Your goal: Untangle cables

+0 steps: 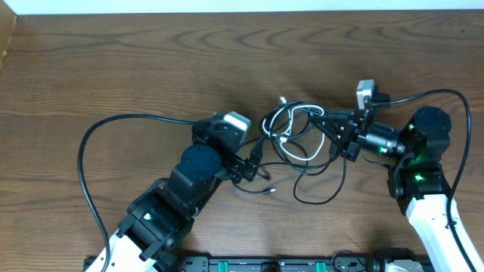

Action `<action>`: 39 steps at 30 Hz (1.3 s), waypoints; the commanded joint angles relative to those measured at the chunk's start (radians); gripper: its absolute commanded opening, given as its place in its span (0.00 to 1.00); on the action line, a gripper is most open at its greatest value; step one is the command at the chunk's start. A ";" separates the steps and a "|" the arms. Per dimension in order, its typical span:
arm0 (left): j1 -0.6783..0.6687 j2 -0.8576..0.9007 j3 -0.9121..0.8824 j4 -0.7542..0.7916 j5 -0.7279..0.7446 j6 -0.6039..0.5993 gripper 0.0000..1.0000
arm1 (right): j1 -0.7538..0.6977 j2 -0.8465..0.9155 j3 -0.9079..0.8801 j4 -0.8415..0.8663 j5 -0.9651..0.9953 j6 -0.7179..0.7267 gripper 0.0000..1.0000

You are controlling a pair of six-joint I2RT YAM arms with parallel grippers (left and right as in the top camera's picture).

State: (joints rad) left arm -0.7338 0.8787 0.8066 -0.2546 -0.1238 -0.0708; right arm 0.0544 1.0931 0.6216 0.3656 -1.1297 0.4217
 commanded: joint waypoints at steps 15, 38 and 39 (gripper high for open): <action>0.003 -0.003 0.005 0.088 0.117 -0.503 0.93 | 0.000 0.000 0.005 0.237 -0.135 0.026 0.01; 0.003 0.111 0.005 0.163 0.226 -0.535 0.60 | 0.045 0.000 0.005 0.237 -0.079 0.051 0.01; 0.003 0.111 0.005 0.163 0.226 -0.530 0.55 | 0.045 0.000 0.005 0.237 -0.072 0.053 0.01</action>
State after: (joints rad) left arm -0.7341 0.9897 0.8066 -0.0963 0.0998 -0.6273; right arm 0.0910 1.0931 0.6205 0.5961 -1.2453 0.4469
